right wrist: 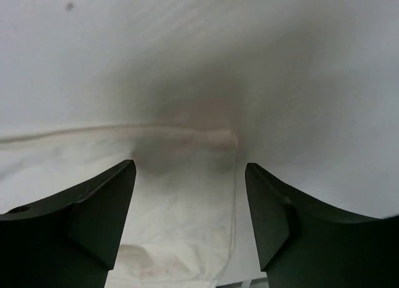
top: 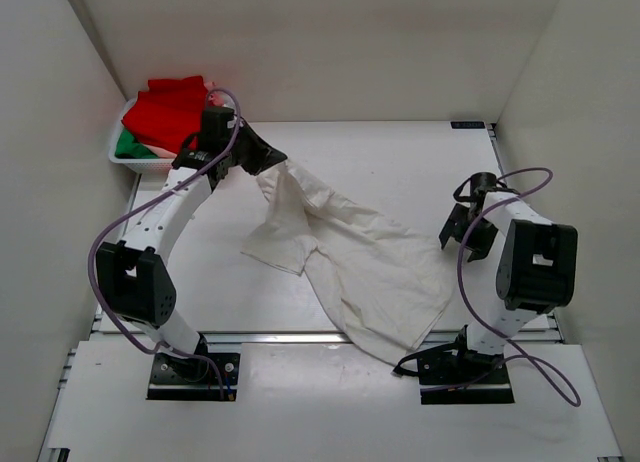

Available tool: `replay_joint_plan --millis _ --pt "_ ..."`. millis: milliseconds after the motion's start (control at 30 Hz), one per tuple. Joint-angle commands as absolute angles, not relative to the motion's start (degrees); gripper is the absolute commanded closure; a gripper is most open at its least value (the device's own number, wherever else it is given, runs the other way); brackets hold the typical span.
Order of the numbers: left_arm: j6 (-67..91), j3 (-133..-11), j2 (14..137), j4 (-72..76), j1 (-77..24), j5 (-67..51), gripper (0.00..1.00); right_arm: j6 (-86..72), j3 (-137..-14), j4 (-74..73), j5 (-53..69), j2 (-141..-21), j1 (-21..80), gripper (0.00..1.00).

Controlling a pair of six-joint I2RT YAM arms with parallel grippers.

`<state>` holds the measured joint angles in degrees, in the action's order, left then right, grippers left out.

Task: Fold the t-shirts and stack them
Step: Flatten out the tshirt

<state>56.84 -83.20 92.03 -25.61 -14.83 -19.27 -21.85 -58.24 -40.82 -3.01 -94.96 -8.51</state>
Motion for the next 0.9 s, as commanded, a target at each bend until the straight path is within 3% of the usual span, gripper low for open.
replay_joint_plan --millis 0,67,100,167,200,300,433,600,867 --pt "54.2 -85.3 88.2 -28.1 -12.9 -15.5 1.0 -21.1 -62.8 -40.8 -5.0 -99.1 -7.7 0.31" --pt "53.9 -84.5 87.3 -27.2 -12.6 -14.5 1.0 -20.9 -64.2 -41.2 -4.6 -100.8 -7.8 0.33" --pt "54.5 -83.3 86.6 -26.2 -12.5 -13.5 1.0 -20.2 -65.4 -41.2 -4.5 -102.4 -7.4 0.39" --pt "55.5 -80.7 85.1 -24.9 -12.0 -13.3 1.0 -19.6 -67.4 -43.4 -3.3 -106.1 -7.0 0.87" --pt "56.5 -80.0 84.4 -23.6 -11.4 -13.1 1.0 -19.3 -69.0 -44.7 -3.0 -106.7 -6.6 1.0" --pt "56.5 -78.2 83.2 -20.3 -10.4 -14.0 1.0 -18.4 -72.4 -46.6 -0.5 -106.4 -5.8 1.0" --pt "56.9 -77.4 81.5 -12.8 -7.9 -15.7 1.0 -16.6 -78.5 -45.4 5.1 -97.1 -5.5 1.0" --pt "46.0 -94.1 79.9 -17.4 -8.4 -13.7 1.0 -13.5 -86.2 -42.2 12.5 -84.8 -7.1 1.0" --pt "43.9 -100.4 68.0 -21.6 -7.9 -18.2 1.0 -11.5 -90.4 -41.0 15.5 -68.8 -4.4 1.0"
